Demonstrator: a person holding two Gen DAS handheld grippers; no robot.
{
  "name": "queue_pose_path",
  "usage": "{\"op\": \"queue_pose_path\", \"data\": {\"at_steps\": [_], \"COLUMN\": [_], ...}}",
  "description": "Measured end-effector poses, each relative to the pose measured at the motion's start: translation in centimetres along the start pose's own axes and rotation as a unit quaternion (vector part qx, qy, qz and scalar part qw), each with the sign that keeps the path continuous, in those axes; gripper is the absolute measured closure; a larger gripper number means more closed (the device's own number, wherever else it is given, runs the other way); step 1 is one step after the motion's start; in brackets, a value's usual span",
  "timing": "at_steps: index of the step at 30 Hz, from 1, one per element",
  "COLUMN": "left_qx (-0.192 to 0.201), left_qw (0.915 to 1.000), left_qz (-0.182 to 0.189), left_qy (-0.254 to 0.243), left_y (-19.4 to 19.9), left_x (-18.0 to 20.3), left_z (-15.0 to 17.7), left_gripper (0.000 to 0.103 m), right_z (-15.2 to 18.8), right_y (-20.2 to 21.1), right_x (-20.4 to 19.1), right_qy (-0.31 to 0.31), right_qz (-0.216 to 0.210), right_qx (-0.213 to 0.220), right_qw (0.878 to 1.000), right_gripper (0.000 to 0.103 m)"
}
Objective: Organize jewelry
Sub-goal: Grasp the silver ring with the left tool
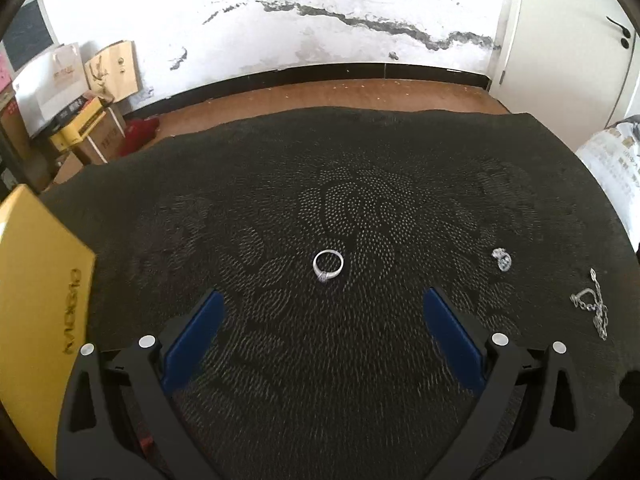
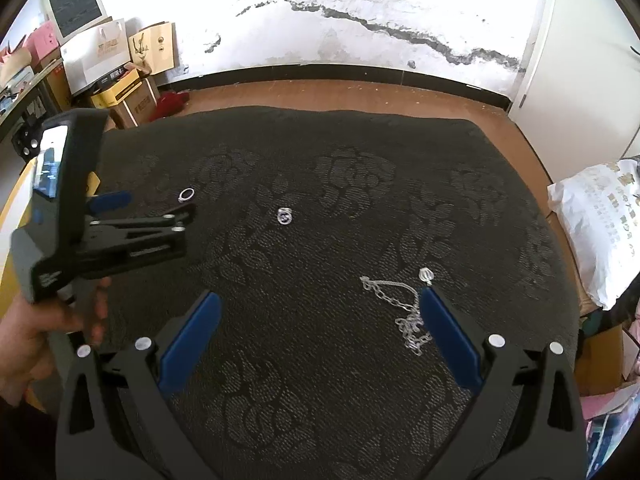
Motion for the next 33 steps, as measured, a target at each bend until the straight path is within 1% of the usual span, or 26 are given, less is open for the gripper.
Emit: {"op": "queue_pose_path", "data": {"at_steps": [2,3,5,6,7,15,16,18,19,20,21,22,25,29,33], "left_qx": [-0.003,-0.011,-0.017,0.002,0.010,0.013,0.014,0.022,0.024,0.020,0.018,0.019,0.023,0.019,0.026], "left_qw": [1.0000,0.9998,0.9997,1.0000,0.9999,0.9999,0.9999,0.9997,0.9997,0.9997,0.9998,0.9997,0.9993,0.9994,0.9992], "left_qz": [0.007,0.015,0.012,0.004,0.007,-0.002,-0.002,-0.009,-0.009,-0.009,-0.007,-0.015,-0.026,-0.028,-0.029], "left_qy": [0.002,0.009,0.014,0.000,-0.003,0.008,0.008,0.011,0.008,0.006,0.004,0.000,-0.012,-0.011,-0.009], "left_y": [-1.0,-1.7,-2.8,-2.8,-2.9,-3.3,-3.2,-2.7,-2.4,-2.3,-2.4,-2.3,-2.2,-1.9,-1.1], "left_x": [-0.3,-0.4,-0.8,-0.8,-0.7,-0.4,-0.4,-0.5,-0.6,-0.5,-0.2,-0.3,-0.1,0.0,-0.3], "left_z": [-0.1,0.0,0.2,0.0,-0.1,-0.4,-0.5,-0.7,-0.7,-0.8,-0.9,-0.9,-1.0,-1.0,-1.3], "left_gripper": [0.006,0.006,0.006,0.006,0.006,0.007,0.011,0.032,0.057,0.066,0.072,0.083,0.085,0.085,0.085], "right_z": [-0.2,-0.3,-0.5,-0.5,-0.6,-1.1,-1.2,-1.2,-1.2,-1.2,-1.2,-1.2,-1.3,-1.3,-1.4], "right_y": [-0.2,-0.3,-0.6,-0.7,-0.8,-1.3,-1.3,-1.3,-1.2,-1.3,-1.3,-1.2,-1.0,-1.0,-1.1], "right_x": [-0.4,-0.5,-0.6,-0.5,-0.5,-0.8,-0.8,-0.7,-0.7,-0.5,-0.5,-0.5,-0.5,-0.1,0.0], "right_qy": [0.001,0.002,0.001,0.000,-0.002,-0.005,-0.005,-0.006,-0.007,-0.008,-0.009,-0.009,-0.009,-0.010,-0.013], "right_qz": [-0.001,-0.002,0.000,0.001,0.001,0.003,0.002,0.003,0.004,0.003,0.003,0.003,0.004,0.006,0.006], "right_qx": [0.001,0.001,0.001,0.000,-0.001,0.000,0.001,0.002,0.003,0.003,0.003,0.004,0.006,0.008,0.008], "right_qw": [1.000,1.000,1.000,1.000,1.000,1.000,1.000,1.000,1.000,1.000,1.000,1.000,1.000,1.000,1.000], "right_gripper": [0.007,0.007,0.007,0.007,0.007,0.007,0.007,0.007,0.007,0.007,0.007,0.007,0.007,0.007,0.007]}}
Point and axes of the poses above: each gripper's, at about its wrist camera, not at the fingertips, and y roughly against the way its jaws point, x to its right, z to its underside, the point moved 9 cm from there along -y, roughly the way its jaws point, and after that the axes turned 4 degrees about -y, right-handed, at the moved point
